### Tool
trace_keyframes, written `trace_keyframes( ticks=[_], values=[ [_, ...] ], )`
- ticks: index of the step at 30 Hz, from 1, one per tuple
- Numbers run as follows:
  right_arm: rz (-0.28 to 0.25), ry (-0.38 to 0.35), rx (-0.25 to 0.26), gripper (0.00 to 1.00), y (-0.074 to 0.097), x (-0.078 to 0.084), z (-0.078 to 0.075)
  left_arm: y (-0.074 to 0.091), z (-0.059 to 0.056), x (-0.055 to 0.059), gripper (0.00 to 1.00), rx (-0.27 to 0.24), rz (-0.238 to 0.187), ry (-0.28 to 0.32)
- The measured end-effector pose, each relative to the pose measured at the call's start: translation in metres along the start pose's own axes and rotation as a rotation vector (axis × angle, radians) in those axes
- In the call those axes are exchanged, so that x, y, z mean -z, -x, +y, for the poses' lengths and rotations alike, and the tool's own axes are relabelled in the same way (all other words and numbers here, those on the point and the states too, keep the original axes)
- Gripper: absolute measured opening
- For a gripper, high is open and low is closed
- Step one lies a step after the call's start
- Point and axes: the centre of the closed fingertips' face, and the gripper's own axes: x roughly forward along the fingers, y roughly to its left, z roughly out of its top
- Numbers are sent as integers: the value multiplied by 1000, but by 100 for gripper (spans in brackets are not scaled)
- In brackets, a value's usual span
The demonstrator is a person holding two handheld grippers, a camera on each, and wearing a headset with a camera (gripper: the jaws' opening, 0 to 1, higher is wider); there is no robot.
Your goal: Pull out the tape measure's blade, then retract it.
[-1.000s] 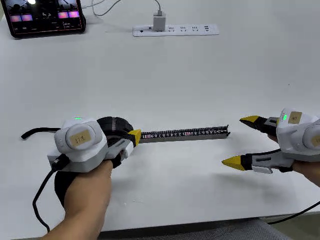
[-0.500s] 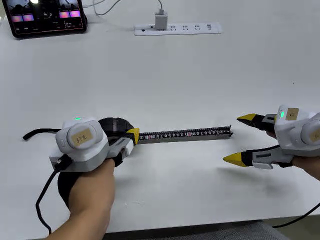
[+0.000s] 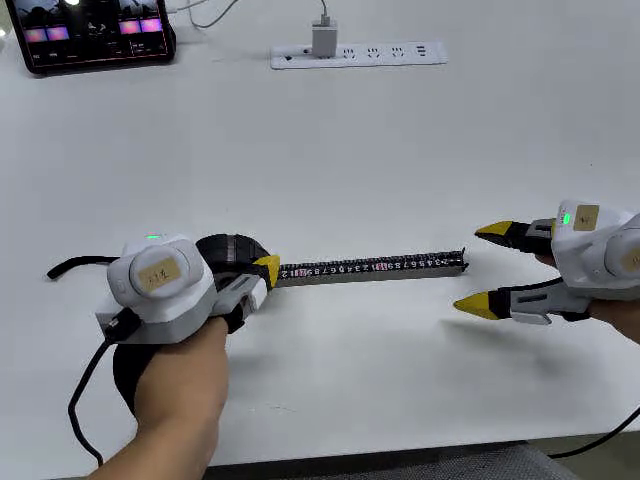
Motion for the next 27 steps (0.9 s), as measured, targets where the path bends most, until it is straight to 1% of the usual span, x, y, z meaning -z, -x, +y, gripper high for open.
trace_keyframes(
  ticks=[1, 2, 5, 7, 9, 11, 12, 14, 19, 26, 27],
  values=[
    [2, 5, -3, 52, 0, 0, 0, 0, 0, 0, 60, 0, 0, -1],
    [11, 28, -9, 50, -1, 1, -2, 0, 0, 0, 60, 1, 1, 0],
    [21, 39, -25, 46, -4, 2, -3, -1, 0, 0, 60, 3, 2, 1],
    [35, 62, -40, 42, -6, 4, -4, -1, 1, 0, 60, 4, 2, 1],
    [49, 70, -58, 37, -8, 6, -3, -1, 1, 0, 60, 4, 2, 1],
    [63, 83, -60, 36, -10, 8, -5, -1, 1, 0, 60, 5, 2, 1],
    [69, 90, -70, 35, -11, 8, -4, -1, 1, 0, 60, 6, 2, 2],
    [75, 95, -82, 31, -12, 9, -4, -1, 1, 1, 60, 6, 1, 2],
    [85, 111, -109, 26, -15, 9, -8, -2, 1, 1, 60, 9, 1, 4],
    [94, 133, -129, 16, -19, 9, -12, -2, 1, 1, 60, 10, 3, 7],
    [95, 128, -143, 15, -20, 10, -11, -2, 1, 1, 60, 10, 4, 8]
  ],
)
